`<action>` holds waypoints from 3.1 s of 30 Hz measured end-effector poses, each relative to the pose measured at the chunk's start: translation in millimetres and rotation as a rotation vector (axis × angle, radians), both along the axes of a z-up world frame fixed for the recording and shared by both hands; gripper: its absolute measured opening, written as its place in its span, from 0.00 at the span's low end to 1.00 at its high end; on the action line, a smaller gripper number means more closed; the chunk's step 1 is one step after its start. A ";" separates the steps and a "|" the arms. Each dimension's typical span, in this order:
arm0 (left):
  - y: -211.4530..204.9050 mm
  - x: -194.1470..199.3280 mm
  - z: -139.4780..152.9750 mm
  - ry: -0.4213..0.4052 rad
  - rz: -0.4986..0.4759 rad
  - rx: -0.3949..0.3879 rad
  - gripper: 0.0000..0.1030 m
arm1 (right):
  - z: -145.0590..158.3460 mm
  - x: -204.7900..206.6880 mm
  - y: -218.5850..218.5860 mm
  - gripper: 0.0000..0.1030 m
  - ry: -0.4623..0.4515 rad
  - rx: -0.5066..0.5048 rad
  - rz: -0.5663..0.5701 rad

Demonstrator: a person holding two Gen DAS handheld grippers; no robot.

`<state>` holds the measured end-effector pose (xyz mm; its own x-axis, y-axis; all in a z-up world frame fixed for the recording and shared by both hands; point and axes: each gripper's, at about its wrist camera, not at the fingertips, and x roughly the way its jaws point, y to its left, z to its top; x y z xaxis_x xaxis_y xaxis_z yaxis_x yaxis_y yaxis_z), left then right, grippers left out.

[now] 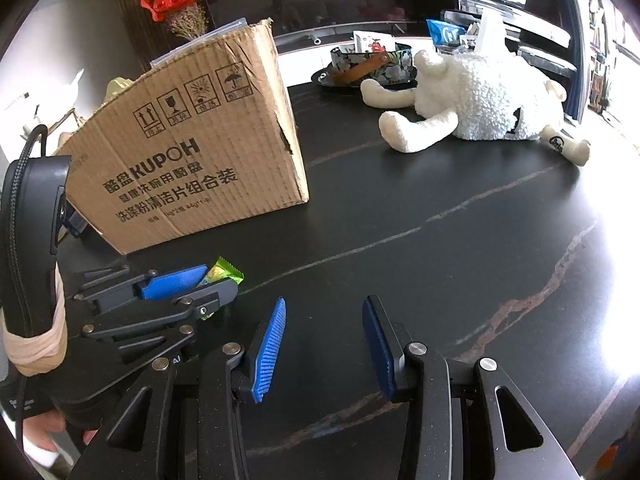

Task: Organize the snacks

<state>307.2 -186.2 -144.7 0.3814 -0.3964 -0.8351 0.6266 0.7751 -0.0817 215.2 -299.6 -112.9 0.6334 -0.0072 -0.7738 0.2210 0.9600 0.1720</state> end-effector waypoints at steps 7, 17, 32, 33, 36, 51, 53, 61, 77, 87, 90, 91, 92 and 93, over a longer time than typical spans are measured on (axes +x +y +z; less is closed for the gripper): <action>14.2 -10.3 22.1 -0.017 0.044 -0.036 0.25 | 18.8 -8.9 6.5 0.40 -0.037 -0.019 0.010; 42.0 -26.0 67.6 -0.070 0.109 -0.068 0.25 | 54.4 -20.6 20.3 0.40 -0.105 -0.018 0.043; 77.5 -28.0 131.2 -0.159 0.200 -0.105 0.25 | 108.5 -13.0 47.8 0.40 -0.207 -0.050 0.110; 78.5 -27.1 134.9 -0.166 0.202 -0.109 0.25 | 112.1 -11.8 49.0 0.40 -0.216 -0.053 0.113; 83.0 -23.4 148.0 -0.188 0.211 -0.116 0.25 | 122.1 -7.6 51.7 0.40 -0.231 -0.063 0.122; 88.7 20.5 183.1 -0.242 0.243 -0.109 0.25 | 158.3 38.1 63.3 0.40 -0.262 -0.143 0.155; 87.3 29.7 184.6 -0.241 0.250 -0.103 0.25 | 159.1 45.0 63.4 0.40 -0.254 -0.142 0.157; 76.5 63.0 181.8 -0.238 0.277 -0.061 0.28 | 160.1 72.9 62.1 0.40 -0.232 -0.160 0.163; 104.2 26.9 181.7 -0.292 0.388 -0.034 0.62 | 160.5 62.2 63.2 0.48 -0.217 -0.165 0.162; 119.7 -36.7 200.5 -0.392 0.429 -0.043 0.84 | 179.0 1.0 66.5 0.68 -0.285 -0.199 0.124; 122.0 -58.1 207.1 -0.432 0.436 -0.047 0.94 | 183.1 -18.5 65.4 0.70 -0.301 -0.201 0.108; 123.0 -68.6 209.0 -0.453 0.439 -0.051 0.97 | 184.0 -27.4 64.9 0.70 -0.308 -0.196 0.106; 124.2 -75.9 209.9 -0.469 0.442 -0.052 0.99 | 184.4 -34.7 64.2 0.71 -0.311 -0.192 0.102; 125.2 -83.9 210.5 -0.482 0.445 -0.052 1.00 | 184.5 -42.2 63.4 0.73 -0.314 -0.191 0.098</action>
<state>223.3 -61.0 65.8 0.8448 -0.1500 -0.5136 0.2230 0.9713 0.0833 173.0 -236.2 71.7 0.8444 -0.0597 -0.5323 0.0911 0.9953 0.0328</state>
